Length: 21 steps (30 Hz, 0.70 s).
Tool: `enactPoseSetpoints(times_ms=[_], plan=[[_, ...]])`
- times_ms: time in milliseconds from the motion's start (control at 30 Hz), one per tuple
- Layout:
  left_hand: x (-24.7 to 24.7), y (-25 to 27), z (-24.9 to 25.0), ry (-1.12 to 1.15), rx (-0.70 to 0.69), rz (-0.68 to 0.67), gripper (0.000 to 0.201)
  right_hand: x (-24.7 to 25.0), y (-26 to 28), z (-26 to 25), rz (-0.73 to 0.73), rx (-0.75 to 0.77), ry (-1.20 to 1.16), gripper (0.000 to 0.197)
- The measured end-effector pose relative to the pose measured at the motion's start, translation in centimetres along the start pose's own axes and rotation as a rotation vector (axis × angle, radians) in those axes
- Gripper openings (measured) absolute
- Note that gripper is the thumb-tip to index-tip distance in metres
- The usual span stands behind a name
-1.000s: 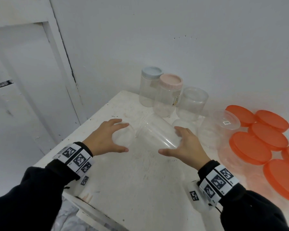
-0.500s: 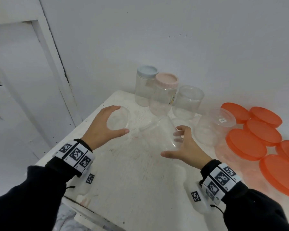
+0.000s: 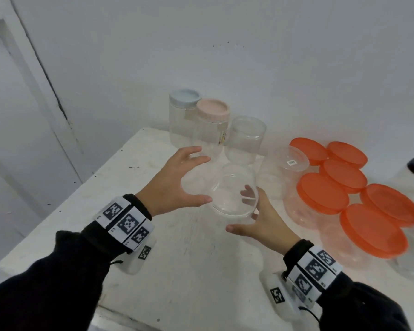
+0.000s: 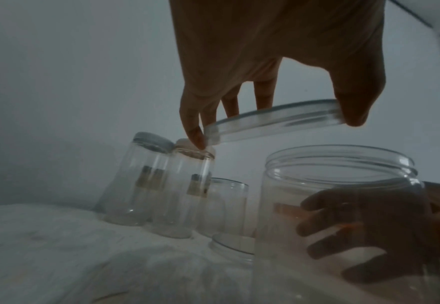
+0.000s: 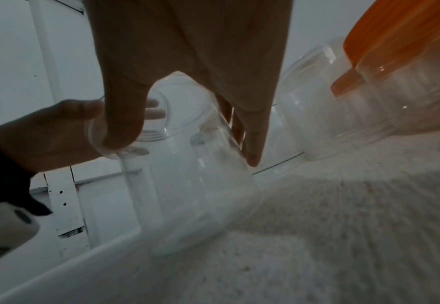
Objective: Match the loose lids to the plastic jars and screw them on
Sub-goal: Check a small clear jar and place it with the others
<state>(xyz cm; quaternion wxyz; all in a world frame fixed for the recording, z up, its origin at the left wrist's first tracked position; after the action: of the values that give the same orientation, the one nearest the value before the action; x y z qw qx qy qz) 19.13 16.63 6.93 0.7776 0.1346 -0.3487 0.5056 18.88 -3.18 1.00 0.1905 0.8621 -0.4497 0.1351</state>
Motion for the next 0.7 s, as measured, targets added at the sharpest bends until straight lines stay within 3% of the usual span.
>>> enactPoseSetpoints(times_ms=[167, 300, 533, 700], plan=[[-1.8, -1.5, 1.8, -0.067, -0.038, -0.099, 0.082, -0.5, -0.1, -0.2, -0.022, 0.023, 0.001, 0.103], [-3.3, -2.0, 2.8, -0.160, -0.037, -0.197, 0.081, -1.2, -0.4, -0.6, -0.054, 0.056, 0.002, 0.090], [-5.0, -2.1, 3.2, -0.311, -0.015, -0.318, 0.083, -1.2, -0.6, -0.6, -0.068, 0.091, 0.010, 0.091], [-5.1, -2.2, 3.2, -0.291, 0.010, -0.367, 0.086, -1.3, -0.7, -0.4, -0.094, 0.094, 0.018, 0.094]])
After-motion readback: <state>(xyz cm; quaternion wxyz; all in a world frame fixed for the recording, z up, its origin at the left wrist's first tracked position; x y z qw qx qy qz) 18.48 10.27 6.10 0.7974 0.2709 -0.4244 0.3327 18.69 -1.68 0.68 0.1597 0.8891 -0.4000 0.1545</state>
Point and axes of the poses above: each hand's wrist, its own y-axis away from the middle knuckle, its own x-axis out of the back of the hand, z = x × y, the point moved 7 cm from there along -y, towards the middle knuckle, and after that the axes turned 15 degrees about -z, right-handed, at the moved point
